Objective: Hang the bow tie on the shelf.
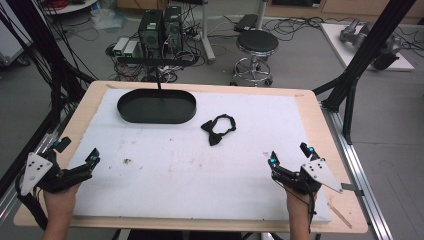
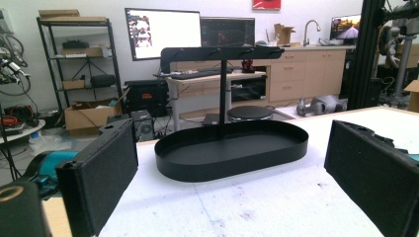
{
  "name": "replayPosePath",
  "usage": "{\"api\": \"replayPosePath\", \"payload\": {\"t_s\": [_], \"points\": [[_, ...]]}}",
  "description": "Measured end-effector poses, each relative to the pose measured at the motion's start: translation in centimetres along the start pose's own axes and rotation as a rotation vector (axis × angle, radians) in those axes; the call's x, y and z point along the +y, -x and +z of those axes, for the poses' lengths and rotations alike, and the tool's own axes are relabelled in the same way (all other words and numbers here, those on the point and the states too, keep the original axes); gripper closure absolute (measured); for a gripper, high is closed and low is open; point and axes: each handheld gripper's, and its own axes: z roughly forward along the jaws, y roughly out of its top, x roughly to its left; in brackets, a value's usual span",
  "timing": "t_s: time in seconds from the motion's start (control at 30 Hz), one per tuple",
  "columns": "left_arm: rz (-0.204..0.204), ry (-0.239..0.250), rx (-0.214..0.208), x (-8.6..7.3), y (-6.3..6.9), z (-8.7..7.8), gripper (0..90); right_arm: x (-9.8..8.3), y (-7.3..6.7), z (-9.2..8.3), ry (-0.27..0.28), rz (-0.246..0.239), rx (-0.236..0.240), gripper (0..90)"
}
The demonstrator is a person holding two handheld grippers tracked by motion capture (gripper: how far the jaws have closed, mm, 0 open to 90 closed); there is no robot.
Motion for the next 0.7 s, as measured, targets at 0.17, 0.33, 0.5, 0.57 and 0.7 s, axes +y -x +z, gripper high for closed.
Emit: {"api": "replayPosePath", "payload": {"t_s": [0.17,0.33,0.5,0.57,0.7], "points": [[0.0,-0.002,-0.001,-0.1,0.0,0.1,6.7,0.2,-0.1,0.3,-0.015,0.003,0.005,3.5],[0.001,-0.008,-0.002,-0.1,-0.1,0.0,6.7,0.7,-0.4,0.8,-0.025,-0.004,0.031,3.5],[0.0,-0.01,0.006,-0.1,-0.2,-0.2,6.7,1.5,-1.4,1.8,-0.056,-0.031,0.086,3.5],[-0.003,-0.016,0.005,-0.2,-0.3,-0.2,6.7,1.8,-2.1,2.8,-0.085,-0.036,0.122,3.5],[-0.003,-0.019,0.004,-0.2,-0.3,-0.2,6.7,2.3,-3.3,4.4,-0.12,-0.046,0.177,3.5]]}}
